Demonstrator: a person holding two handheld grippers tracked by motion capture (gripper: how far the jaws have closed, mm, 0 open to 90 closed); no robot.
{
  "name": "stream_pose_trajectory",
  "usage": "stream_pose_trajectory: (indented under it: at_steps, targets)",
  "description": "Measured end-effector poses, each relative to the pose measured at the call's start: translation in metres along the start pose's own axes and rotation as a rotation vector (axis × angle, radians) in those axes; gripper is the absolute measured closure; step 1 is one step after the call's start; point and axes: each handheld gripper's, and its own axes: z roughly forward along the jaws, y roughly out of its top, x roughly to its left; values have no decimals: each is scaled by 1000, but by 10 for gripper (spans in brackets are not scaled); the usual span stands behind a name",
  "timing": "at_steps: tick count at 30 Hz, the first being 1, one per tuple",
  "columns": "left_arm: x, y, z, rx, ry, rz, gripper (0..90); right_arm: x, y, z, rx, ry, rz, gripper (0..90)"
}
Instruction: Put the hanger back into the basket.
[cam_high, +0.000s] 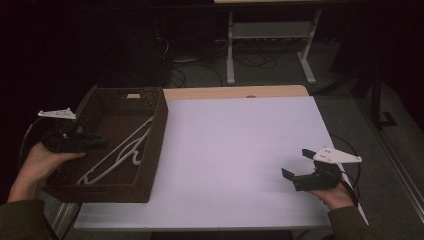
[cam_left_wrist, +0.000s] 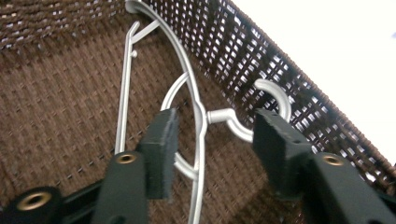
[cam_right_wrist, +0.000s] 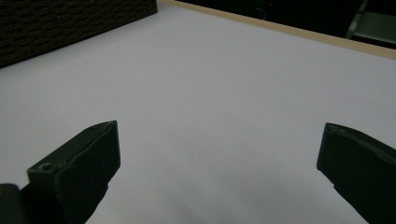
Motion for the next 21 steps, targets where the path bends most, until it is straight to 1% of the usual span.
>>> stream_pose_trajectory:
  at_steps: [1,2,3,4,5,7,8,9,10,11,12,13,15,16,17,18,19,20,21]
  targets:
    - [-1,0,0,-10,3,7,456,0,0,0,1,0,0,0]
    - [-4,1,1,-29,7,19,411,0,0,0,1,1,-1,0]
    - [-4,1,1,-29,7,19,402,0,0,0,1,1,-1,0]
    - [-7,2,3,-56,4,23,379,0,0,0,1,1,-2,0]
    - [-7,2,3,-56,4,23,361,0,0,0,0,2,-2,0]
    - [-11,3,4,-85,0,20,351,0,0,0,0,2,-3,0]
    - [-13,4,4,-99,7,25,327,0,0,0,0,2,-2,0]
    - [-15,5,4,-112,12,26,274,0,1,0,2,2,-4,0]
    - [-18,7,5,-140,9,16,252,0,2,0,0,0,-9,0]
    - [-18,7,5,-140,9,16,222,0,2,0,0,0,-9,0]
    - [-23,10,5,-160,26,26,198,0,3,0,-3,5,-5,0]
    - [-23,10,5,-160,26,26,174,0,3,0,-3,5,-5,0]
    - [-28,11,6,-193,23,34,159,0,6,0,-10,9,0,0]
    - [-33,12,9,-227,16,33,137,1,7,-1,-8,11,1,0]
    - [-33,12,9,-227,16,33,125,1,7,-1,-8,11,1,0]
    - [-38,14,12,-253,15,39,108,1,10,-1,-12,13,-2,0]
    - [-38,14,12,-253,15,39,92,1,10,-1,-12,13,-2,0]
    - [-44,15,17,-274,10,46,82,2,13,-2,-21,13,0,0]
    - [-44,15,17,-274,10,46,70,2,13,-2,-21,13,0,0]
